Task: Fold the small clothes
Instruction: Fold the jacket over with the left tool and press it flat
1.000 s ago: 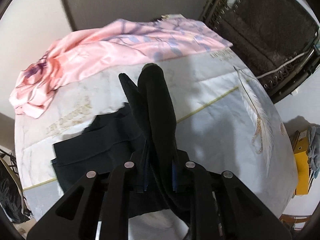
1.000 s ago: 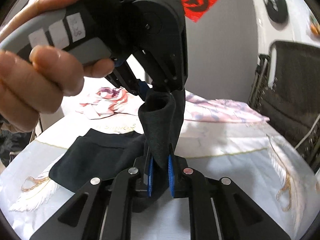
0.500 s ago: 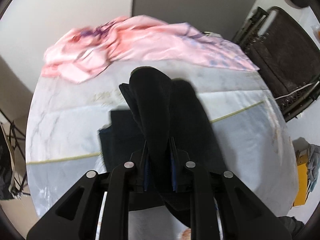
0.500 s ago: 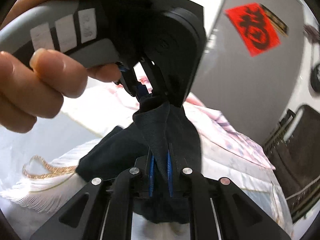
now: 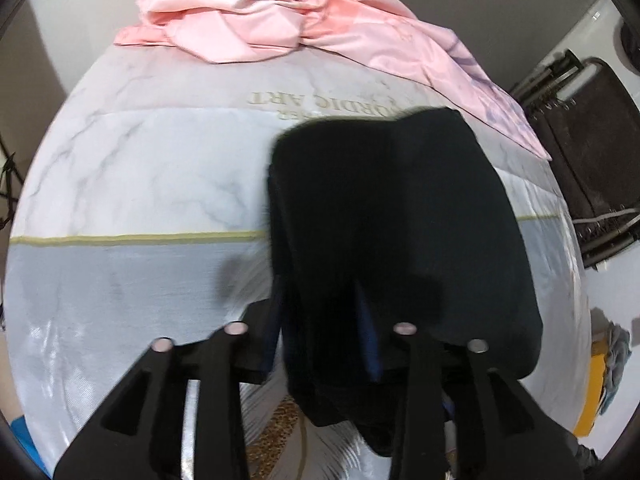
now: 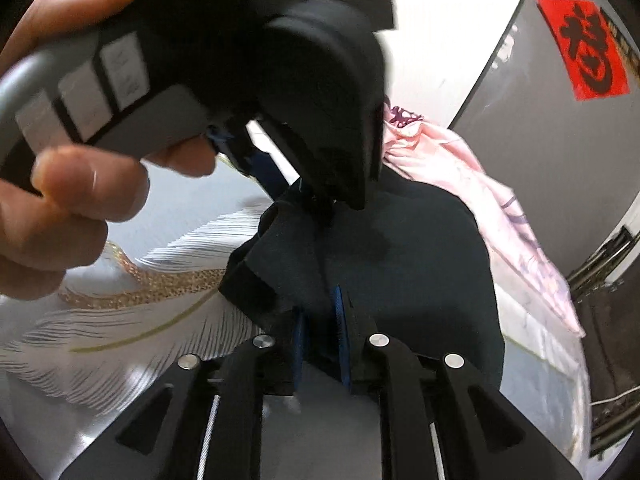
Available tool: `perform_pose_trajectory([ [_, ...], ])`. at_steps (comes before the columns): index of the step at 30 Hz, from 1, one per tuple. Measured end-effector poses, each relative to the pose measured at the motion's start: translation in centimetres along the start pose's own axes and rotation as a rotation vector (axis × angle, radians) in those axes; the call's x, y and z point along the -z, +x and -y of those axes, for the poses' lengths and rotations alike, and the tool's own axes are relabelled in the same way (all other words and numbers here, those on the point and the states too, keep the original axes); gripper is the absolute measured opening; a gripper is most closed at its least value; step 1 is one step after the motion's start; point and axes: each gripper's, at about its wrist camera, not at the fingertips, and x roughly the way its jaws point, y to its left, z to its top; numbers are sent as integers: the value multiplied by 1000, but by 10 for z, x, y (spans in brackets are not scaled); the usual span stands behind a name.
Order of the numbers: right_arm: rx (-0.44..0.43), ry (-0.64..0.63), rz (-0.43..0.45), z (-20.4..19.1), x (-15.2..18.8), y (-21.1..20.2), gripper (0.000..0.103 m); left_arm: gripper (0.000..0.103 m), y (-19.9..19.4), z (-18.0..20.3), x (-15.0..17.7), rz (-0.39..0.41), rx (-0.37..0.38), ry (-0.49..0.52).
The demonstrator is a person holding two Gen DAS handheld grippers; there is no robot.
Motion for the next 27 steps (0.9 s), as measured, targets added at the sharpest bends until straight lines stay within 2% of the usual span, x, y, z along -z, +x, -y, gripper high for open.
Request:
perform_pose_trajectory([
  [3, -114, 63, 13, 23, 1, -17, 16, 36, -18, -9, 3, 50, -13, -25],
  [5, -216, 164, 73, 51, 2, -39, 16, 35, -36, -9, 3, 104, -59, -9],
  [7, -218, 242, 150, 71, -4, -57, 19, 34, -48, 0, 1, 149, -111, 27],
  [9, -189, 341, 165, 103, -17, -56, 18, 34, -57, 14, -6, 180, -113, 66],
  [11, -164, 448, 116, 133, -36, -33, 18, 34, -59, 27, -14, 205, -110, 83],
  [13, -149, 519, 75, 153, -49, -9, 14, 34, -46, 37, -25, 193, -107, 83],
  [15, -172, 534, -32, 168, -55, 35, 14, 35, -12, 40, -35, 106, -115, 65],
  [16, -169, 524, -148, 165, -52, 67, 12, 37, 7, 41, -35, 67, -150, 63],
  [17, -159, 520, -223, 165, -40, 88, 10, 42, 17, 42, -32, 95, -194, 73],
  [18, -157, 510, -253, 161, -31, 104, 10, 42, 17, 45, -30, 125, -212, 92],
  [21, -154, 479, -245, 157, -28, 100, 10, 42, 10, 44, -33, 99, -210, 67],
  [23, -126, 449, -207, 156, -34, 77, 8, 34, -3, 42, -32, 104, -199, 44],
  [25, -190, 460, -126, 166, -37, 53, 10, 34, -28, 42, -19, 164, -154, 63],
  [27, -245, 471, -43, 165, -24, 18, 10, 41, -42, 41, -3, 191, -151, 71],
])
